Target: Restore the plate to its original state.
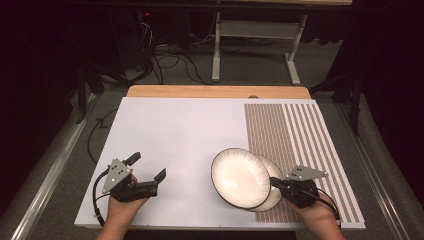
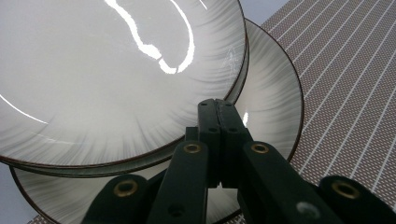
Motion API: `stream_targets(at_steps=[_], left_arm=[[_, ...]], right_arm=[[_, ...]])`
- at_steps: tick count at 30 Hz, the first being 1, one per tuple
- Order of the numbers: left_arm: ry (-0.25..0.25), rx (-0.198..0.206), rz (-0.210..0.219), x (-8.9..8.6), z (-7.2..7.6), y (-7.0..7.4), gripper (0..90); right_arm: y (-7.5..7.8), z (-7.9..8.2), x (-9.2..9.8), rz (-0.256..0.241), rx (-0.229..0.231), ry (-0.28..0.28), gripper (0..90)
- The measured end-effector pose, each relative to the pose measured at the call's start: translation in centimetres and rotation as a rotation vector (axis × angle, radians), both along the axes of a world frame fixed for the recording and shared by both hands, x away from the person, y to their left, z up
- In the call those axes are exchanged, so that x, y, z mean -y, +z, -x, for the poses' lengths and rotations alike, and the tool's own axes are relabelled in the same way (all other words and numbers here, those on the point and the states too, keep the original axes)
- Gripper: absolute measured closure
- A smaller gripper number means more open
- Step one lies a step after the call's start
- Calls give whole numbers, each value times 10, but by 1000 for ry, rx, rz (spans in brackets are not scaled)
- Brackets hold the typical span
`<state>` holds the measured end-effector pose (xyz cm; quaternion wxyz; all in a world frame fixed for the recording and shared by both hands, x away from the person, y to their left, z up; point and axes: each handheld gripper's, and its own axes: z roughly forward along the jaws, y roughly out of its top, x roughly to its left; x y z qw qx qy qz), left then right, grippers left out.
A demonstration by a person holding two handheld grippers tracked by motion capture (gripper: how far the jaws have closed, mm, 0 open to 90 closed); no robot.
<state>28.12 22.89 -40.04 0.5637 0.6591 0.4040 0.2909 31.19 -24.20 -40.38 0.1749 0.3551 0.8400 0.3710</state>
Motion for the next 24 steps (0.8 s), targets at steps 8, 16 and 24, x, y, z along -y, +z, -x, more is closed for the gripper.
stream_targets(at_steps=[8, 16, 24], left_arm=[[0, -1, 0, -1, 0, 0, 6], [3, -2, 8, -2, 0, 0, 6], [-1, -1, 7, -2, 0, 0, 6]], right_arm=[[0, 0, 1, 7, 6, -3, 900], [1, 0, 3, 9, 8, -13, 900], [2, 0, 3, 10, 9, -11, 900]])
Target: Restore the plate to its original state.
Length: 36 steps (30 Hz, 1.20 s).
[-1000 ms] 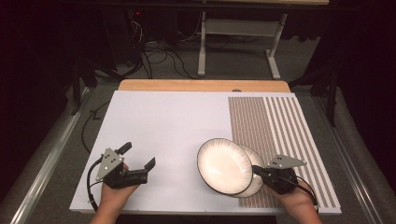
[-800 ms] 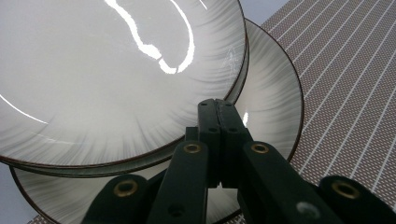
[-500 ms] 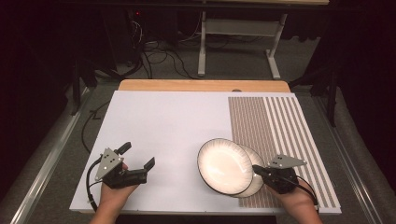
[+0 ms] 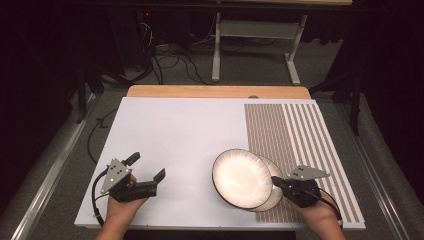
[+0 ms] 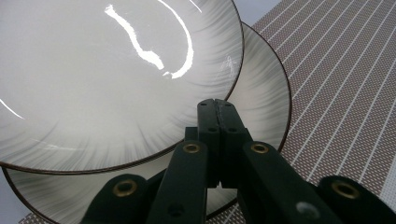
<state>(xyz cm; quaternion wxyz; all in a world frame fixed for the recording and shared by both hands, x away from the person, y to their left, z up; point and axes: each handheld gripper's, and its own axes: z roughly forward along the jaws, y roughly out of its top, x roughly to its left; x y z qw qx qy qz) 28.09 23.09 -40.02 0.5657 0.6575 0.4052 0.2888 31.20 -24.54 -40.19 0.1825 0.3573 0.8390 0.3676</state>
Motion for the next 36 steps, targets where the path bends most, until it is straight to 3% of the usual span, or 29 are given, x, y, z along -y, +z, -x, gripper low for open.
stream_targets(at_steps=[36], left_arm=[[-10, -6, 7, 0, 0, 0, 6]], right_arm=[[5, 0, 14, -29, -1, -56, 900]])
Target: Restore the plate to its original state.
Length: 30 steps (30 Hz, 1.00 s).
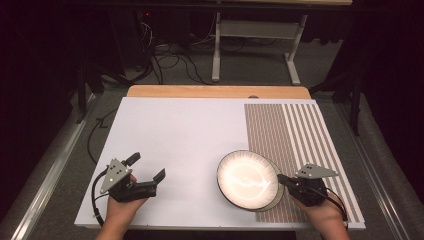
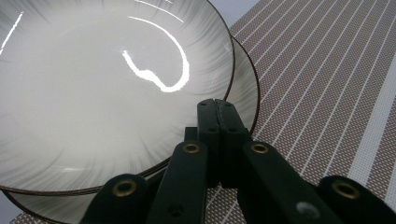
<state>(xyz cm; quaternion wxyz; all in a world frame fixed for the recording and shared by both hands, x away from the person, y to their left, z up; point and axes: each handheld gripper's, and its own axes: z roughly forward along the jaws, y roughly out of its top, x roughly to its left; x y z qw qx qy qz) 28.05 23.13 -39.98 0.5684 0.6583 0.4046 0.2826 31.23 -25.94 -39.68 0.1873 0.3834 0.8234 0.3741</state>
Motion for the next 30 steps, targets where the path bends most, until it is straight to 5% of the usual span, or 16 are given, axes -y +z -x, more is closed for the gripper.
stream_targets(at_steps=[30], left_arm=[[-10, 8, -15, 2, 0, 0, 6]], right_arm=[[6, -1, 17, -39, 19, -54, 900]])
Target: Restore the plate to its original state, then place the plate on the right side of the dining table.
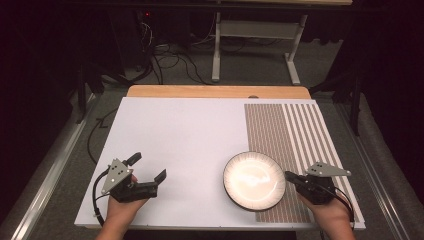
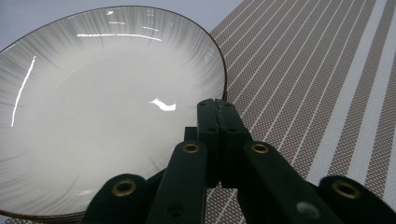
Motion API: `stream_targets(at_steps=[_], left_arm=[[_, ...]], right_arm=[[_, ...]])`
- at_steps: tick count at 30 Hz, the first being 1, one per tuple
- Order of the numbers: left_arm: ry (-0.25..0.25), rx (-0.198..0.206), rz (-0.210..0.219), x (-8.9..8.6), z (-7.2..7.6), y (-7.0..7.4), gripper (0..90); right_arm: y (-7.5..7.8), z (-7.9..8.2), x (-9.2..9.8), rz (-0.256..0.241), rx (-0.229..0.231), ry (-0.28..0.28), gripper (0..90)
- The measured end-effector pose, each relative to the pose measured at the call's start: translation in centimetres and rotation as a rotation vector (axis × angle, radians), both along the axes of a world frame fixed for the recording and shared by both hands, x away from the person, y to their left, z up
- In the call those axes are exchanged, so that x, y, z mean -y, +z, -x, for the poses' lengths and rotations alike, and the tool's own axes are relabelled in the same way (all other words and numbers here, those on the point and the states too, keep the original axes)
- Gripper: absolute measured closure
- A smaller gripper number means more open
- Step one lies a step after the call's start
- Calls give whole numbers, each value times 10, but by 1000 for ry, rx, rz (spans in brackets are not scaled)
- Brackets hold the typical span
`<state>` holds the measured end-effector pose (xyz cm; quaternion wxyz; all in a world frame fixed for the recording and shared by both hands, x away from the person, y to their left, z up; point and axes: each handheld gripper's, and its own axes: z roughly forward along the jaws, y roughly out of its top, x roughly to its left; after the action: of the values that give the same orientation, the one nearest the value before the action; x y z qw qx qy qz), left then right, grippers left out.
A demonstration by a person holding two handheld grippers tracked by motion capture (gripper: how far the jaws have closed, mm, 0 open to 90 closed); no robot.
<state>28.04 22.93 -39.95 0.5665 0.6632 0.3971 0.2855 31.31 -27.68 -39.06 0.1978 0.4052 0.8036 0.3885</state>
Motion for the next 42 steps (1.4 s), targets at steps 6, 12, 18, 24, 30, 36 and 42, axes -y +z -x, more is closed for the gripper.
stream_targets(at_steps=[6, 12, 18, 24, 30, 36, 42], left_arm=[[0, 1, 0, 0, 0, 0, 6], [19, -9, -25, 1, 0, 1, 6], [24, -13, -60, 3, 2, 4, 5], [72, -41, -91, 0, -2, 3, 5], [48, -51, -69, -7, -4, 3, 8], [20, -36, -41, -8, 0, 7, 1], [11, -33, -36, -5, -1, 6, 1]], right_arm=[[6, 3, 5, -33, 41, -32, 853], [16, 8, 18, -106, 127, -94, 718], [21, 12, 27, -176, 216, -130, 438], [20, 9, 36, -208, 285, -183, 9], [19, 6, 40, -214, 287, -211, 4], [21, 7, 37, -211, 291, -181, 5], [22, 9, 35, -194, 286, -162, 108]])
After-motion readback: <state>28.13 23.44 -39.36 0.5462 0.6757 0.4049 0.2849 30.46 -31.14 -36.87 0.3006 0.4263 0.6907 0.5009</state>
